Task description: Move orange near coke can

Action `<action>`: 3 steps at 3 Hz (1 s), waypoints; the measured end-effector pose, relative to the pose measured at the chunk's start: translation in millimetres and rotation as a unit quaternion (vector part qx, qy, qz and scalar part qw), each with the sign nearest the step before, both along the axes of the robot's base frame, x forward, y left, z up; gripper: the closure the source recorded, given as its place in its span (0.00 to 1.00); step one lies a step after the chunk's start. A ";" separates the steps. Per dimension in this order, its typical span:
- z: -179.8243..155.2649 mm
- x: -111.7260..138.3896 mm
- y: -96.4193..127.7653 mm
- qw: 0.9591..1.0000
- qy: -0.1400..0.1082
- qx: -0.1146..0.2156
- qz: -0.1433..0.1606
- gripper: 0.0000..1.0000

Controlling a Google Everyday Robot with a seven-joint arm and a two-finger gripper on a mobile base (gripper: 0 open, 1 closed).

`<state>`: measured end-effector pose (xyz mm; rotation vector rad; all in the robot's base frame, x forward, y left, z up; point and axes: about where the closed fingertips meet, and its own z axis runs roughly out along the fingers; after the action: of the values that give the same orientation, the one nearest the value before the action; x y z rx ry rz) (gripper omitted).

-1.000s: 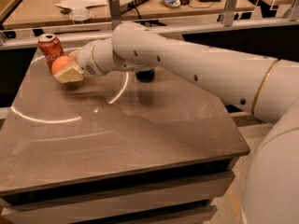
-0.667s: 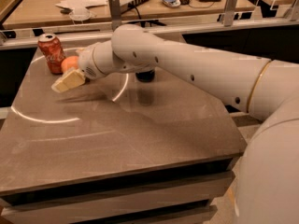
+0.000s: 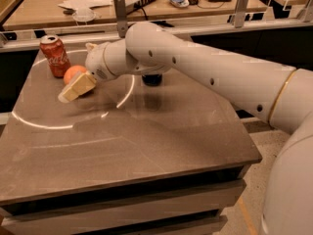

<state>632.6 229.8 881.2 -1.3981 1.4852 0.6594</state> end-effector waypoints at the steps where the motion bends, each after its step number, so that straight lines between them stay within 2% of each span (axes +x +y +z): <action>1: 38.8 -17.7 -29.4 0.998 -0.053 0.019 0.007 0.00; 2: 96.4 -60.5 -100.4 0.992 -0.119 0.028 -0.016 0.00; 3: 128.4 -92.0 -147.1 0.986 -0.156 0.033 -0.047 0.00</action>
Offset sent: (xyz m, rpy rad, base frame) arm -0.0778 -0.2116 0.1403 0.0542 -0.3346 -0.1474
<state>540.7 82.8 1009.7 -1.3044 1.2603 0.4044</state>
